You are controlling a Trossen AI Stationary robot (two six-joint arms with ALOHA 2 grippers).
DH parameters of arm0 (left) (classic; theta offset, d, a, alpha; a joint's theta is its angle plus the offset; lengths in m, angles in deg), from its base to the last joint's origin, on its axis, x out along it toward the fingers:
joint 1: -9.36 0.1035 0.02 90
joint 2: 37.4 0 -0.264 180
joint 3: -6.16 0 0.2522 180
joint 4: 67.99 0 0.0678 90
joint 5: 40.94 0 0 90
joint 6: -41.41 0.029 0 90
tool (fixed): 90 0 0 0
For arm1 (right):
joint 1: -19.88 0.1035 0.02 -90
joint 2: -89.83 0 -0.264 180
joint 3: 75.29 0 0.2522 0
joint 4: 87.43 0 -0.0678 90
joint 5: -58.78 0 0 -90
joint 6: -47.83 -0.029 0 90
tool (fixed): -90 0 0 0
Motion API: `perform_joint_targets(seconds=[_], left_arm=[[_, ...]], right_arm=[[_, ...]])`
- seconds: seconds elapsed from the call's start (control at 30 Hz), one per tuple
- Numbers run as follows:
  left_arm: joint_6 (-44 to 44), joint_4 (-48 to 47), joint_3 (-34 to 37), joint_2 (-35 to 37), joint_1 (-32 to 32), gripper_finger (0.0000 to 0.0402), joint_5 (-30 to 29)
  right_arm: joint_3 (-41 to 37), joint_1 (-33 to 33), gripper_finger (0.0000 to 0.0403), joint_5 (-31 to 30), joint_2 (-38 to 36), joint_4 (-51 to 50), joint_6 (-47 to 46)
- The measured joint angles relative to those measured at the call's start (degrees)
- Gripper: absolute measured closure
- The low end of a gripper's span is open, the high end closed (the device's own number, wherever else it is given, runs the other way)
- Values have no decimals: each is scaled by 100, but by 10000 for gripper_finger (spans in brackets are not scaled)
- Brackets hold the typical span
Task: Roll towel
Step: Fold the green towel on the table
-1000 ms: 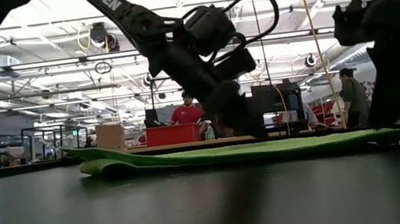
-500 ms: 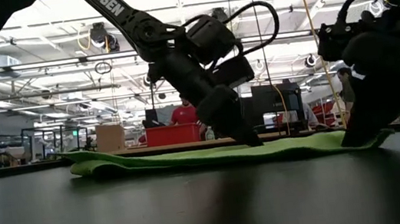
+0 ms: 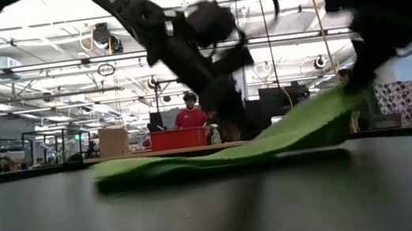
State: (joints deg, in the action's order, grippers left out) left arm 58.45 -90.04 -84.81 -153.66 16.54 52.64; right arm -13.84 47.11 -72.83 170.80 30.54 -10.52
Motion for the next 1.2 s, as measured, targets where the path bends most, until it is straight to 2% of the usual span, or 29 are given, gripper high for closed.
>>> perform_joint_targets(seconds=[0.1, 0.17, 0.3, 0.37, 0.43, 0.5, 0.6, 0.77, 0.83, 0.93, 1.1, 1.2], left_arm=[[25, 1, -4, 508, -2, 171, -501], [23, 2, -4, 894, -2, 171, -864], [-14, -86, -6, 1830, -7, 171, -1424], [-17, -135, -10, 2270, -49, 171, -1597], [-34, -299, -10, 2695, -136, 171, -1723], [-130, -449, -10, 3060, -231, 171, -1807], [-170, -890, -13, 3476, -365, 171, -1918], [-351, -1567, -13, 3689, -612, 171, -2181], [-446, -1828, -13, 3685, -688, 171, -2216], [-579, -2065, -8, 3617, -780, 171, -2257], [-728, -2243, -2, 3436, -877, 171, -2265], [-773, -2217, -2, 3302, -885, 171, -2253]], right_arm=[[677, -187, 402, -961, -517, -788, 513], [1179, -246, 402, -1606, -760, -961, 1231], [2299, -226, 402, -2568, -986, -543, 3306], [2753, -131, 402, -2671, -986, -3, 4372], [2974, -41, 402, -2335, -973, 613, 5204], [3014, -5, 403, -1616, -966, 918, 5336], [2881, -18, 403, -344, -887, 705, 4489], [1960, 118, 393, 1072, -378, 743, 3434], [1479, 213, 369, 1570, -106, 1249, 3229], [925, 399, 308, 2089, 280, 1872, 2768], [733, 800, 198, 2296, 623, 2143, 2133], [808, 1053, 161, 2341, 648, 2162, 2073]])
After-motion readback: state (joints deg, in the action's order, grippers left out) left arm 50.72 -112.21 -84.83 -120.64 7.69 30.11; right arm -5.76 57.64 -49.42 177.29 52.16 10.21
